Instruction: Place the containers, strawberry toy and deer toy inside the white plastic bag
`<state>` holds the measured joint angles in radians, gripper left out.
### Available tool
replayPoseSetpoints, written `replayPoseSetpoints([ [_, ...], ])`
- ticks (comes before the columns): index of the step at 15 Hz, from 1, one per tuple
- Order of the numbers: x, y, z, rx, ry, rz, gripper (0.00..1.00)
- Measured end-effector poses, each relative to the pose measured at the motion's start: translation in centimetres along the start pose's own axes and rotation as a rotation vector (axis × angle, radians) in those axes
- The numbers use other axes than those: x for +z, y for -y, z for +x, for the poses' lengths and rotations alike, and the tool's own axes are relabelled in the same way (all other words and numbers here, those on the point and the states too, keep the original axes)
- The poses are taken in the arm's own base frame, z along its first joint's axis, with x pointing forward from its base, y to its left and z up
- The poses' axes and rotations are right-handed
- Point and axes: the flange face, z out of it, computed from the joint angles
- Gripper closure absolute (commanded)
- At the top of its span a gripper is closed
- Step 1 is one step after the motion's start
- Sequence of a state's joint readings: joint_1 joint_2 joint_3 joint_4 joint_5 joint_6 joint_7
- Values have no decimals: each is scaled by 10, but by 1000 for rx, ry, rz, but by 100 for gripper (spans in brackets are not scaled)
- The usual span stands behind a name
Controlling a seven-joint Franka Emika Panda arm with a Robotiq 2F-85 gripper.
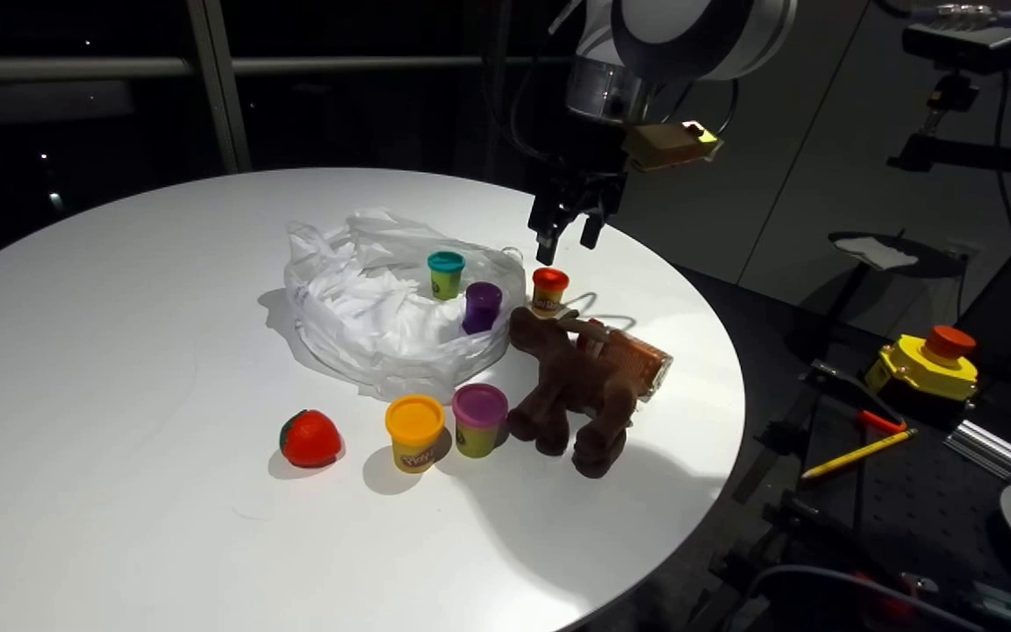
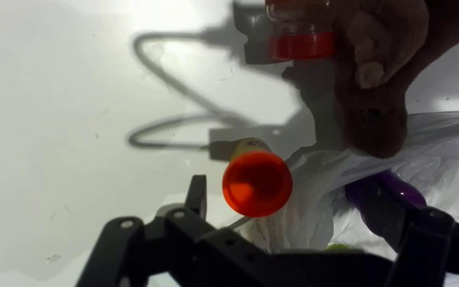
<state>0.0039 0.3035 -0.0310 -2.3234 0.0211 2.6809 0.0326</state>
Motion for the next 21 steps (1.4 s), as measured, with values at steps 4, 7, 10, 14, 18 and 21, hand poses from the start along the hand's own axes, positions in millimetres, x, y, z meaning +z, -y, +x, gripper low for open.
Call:
replayPoseSetpoints([
  [4,21,-2,0,-11,25,-12,0],
  [7,36,-9,6,-19,37,-29,0],
  [10,49,-16,16,-15,43,-41,0],
  [14,60,-17,27,-13,43,-45,34],
  [18,61,-17,31,-13,40,-45,65],
  [21,47,-19,35,2,19,-47,72],
])
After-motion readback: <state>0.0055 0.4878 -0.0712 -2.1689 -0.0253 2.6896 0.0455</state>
